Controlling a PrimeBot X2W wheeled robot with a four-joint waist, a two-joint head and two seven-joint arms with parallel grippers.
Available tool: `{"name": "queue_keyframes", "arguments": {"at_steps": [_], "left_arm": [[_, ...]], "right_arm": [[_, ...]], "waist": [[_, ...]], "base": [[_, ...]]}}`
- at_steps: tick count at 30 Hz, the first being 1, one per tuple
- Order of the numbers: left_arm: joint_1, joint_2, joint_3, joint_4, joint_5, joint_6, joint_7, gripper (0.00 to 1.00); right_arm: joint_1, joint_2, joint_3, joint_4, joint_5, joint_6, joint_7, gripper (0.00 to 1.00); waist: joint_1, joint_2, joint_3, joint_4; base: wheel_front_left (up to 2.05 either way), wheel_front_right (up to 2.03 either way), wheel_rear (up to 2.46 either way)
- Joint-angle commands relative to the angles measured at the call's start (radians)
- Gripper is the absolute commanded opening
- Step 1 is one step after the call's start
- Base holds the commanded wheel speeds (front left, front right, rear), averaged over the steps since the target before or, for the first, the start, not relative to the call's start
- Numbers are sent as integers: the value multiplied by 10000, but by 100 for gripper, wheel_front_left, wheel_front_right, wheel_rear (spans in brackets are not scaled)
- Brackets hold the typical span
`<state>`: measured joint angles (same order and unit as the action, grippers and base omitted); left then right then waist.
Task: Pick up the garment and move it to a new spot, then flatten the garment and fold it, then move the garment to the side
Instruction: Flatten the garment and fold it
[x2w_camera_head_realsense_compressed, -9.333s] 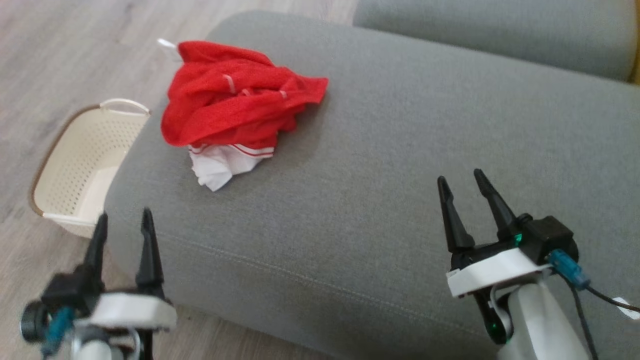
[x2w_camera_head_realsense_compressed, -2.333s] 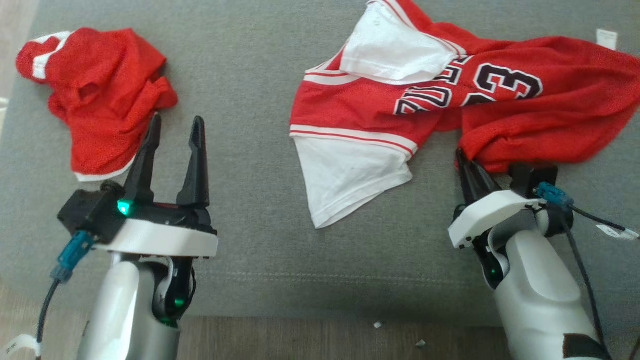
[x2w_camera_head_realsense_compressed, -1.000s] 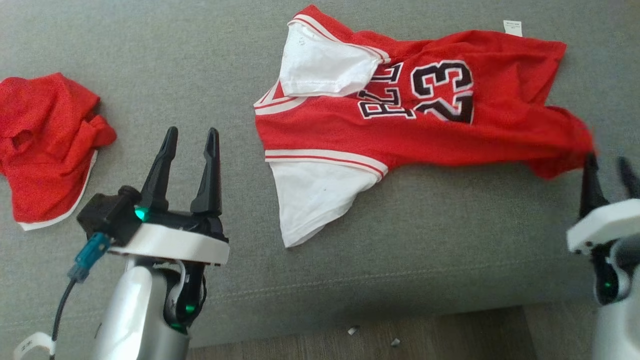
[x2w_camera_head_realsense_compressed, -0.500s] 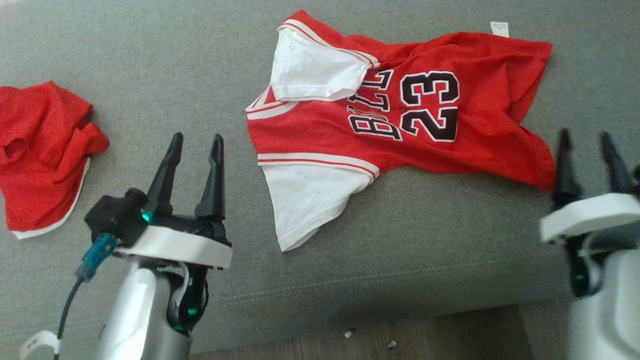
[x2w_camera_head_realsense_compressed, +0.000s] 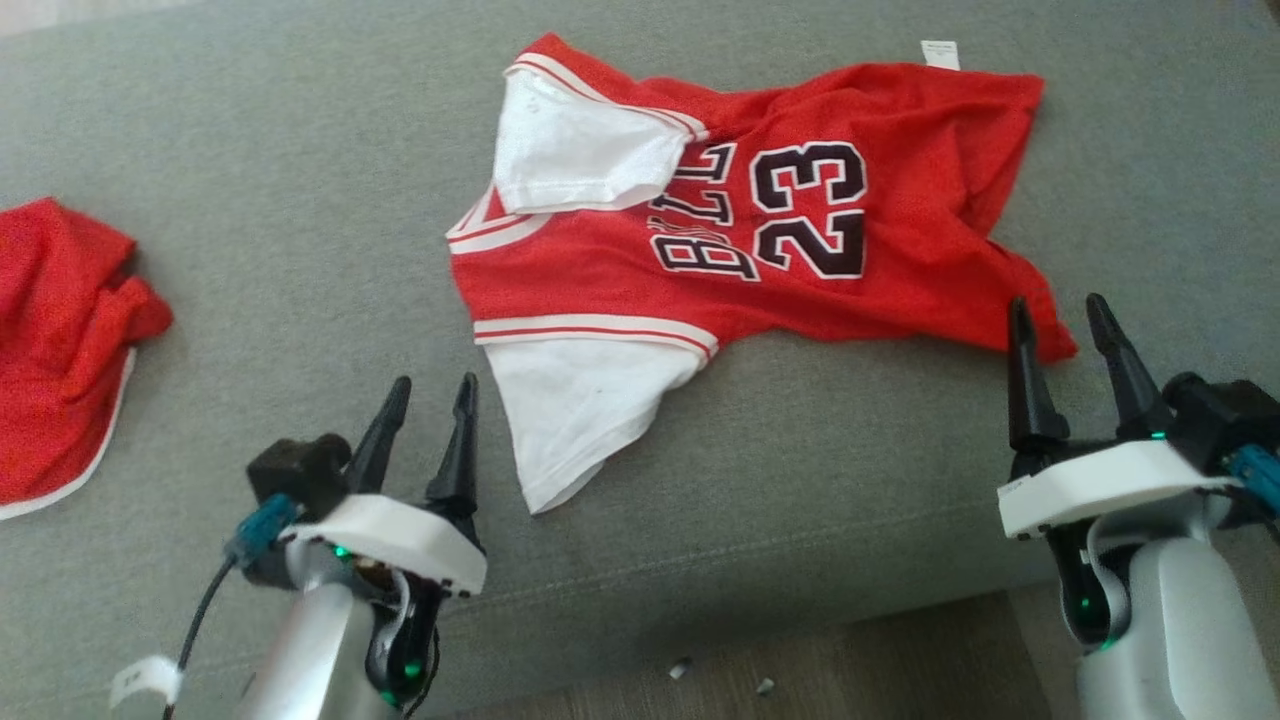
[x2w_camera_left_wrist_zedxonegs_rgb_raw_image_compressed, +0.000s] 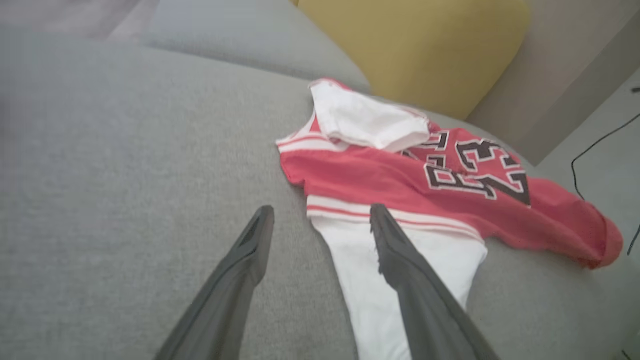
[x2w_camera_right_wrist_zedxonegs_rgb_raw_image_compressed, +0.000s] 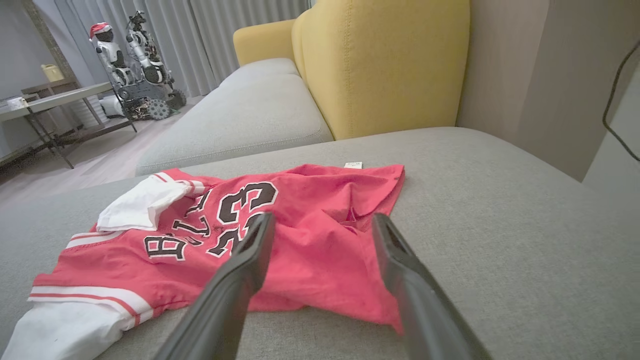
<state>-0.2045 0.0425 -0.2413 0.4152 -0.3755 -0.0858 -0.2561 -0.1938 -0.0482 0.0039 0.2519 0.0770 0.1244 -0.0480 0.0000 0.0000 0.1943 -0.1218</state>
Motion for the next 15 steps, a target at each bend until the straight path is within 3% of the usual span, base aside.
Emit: {"name": "queue_keyframes", "arguments": {"at_steps": [1,9,15], "left_arm": [[-735,78,183,161,-112,87,44,100],[-2371,99,38,2164,-386,294,452,100],[-3433,277,-18,3695,-110,693,613,100]], "right_arm": [[-384,-21,308,-458,84,63,-126,100],[-508,-21,683,-726,228,63,-217,100],[-632,-21,844,-753,385,63,-382,100]], "waist": [[0,0,106,-177],[0,0,557,-650],[0,0,773,-971]], "base": [[0,0,0],[0,0,0],[0,0,0]]}}
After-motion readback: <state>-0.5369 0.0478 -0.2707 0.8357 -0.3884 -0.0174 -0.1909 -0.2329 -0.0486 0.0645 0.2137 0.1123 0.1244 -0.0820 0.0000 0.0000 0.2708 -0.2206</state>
